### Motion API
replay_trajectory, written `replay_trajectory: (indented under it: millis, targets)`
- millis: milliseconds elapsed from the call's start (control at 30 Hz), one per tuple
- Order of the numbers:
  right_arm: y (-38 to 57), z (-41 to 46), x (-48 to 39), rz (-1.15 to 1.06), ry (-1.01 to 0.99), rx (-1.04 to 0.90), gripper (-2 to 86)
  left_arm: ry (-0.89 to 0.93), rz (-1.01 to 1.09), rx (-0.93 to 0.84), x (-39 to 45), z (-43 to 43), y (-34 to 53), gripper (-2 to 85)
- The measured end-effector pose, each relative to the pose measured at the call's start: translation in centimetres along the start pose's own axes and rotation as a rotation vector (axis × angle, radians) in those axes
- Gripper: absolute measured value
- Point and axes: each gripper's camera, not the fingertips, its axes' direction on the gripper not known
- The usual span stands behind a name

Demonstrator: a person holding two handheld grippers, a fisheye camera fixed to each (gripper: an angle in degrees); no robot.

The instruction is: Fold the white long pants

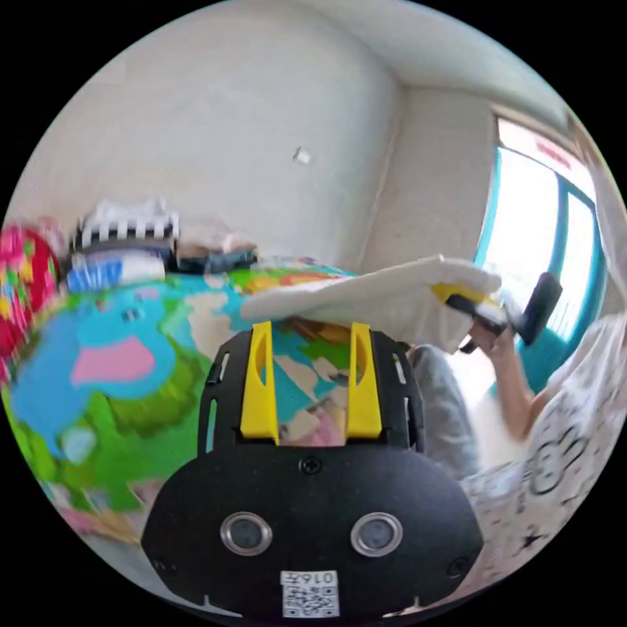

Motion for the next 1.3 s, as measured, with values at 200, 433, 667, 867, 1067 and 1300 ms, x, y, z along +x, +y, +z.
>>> replay_trajectory:
  millis: [200,433,667,867,1067,1300]
  targets:
    - [1.2,1.8,9.2,-0.016,-0.096,-0.002,6.2,-0.162,0.612,-0.125,8.9,10.8,-2.3,16.9]
    - [3.4,5.2,16.7,-0.093,-0.212,-0.036,6.2,-0.109,0.828,-0.279,12.4,22.4,-2.8,10.2]
    - [4.3,11.4,24.6,-0.093,-0.179,-0.132,5.9,0.016,0.779,-0.393,14.5,29.2,-8.5,3.4]
    - [-1.0,12.3,34.4,-0.053,-0.132,-0.094,5.6,-0.003,0.831,-0.320,18.0,25.2,-22.9,2.3]
    - [-6.5,9.4,40.7,-0.063,-0.112,0.060,5.5,-0.125,1.024,-0.282,23.1,15.9,-34.5,2.6]
    - [-11.4,16.5,46.3,-0.019,-0.256,0.137,5.3,-0.247,1.010,-0.528,20.1,16.3,-44.9,2.3]
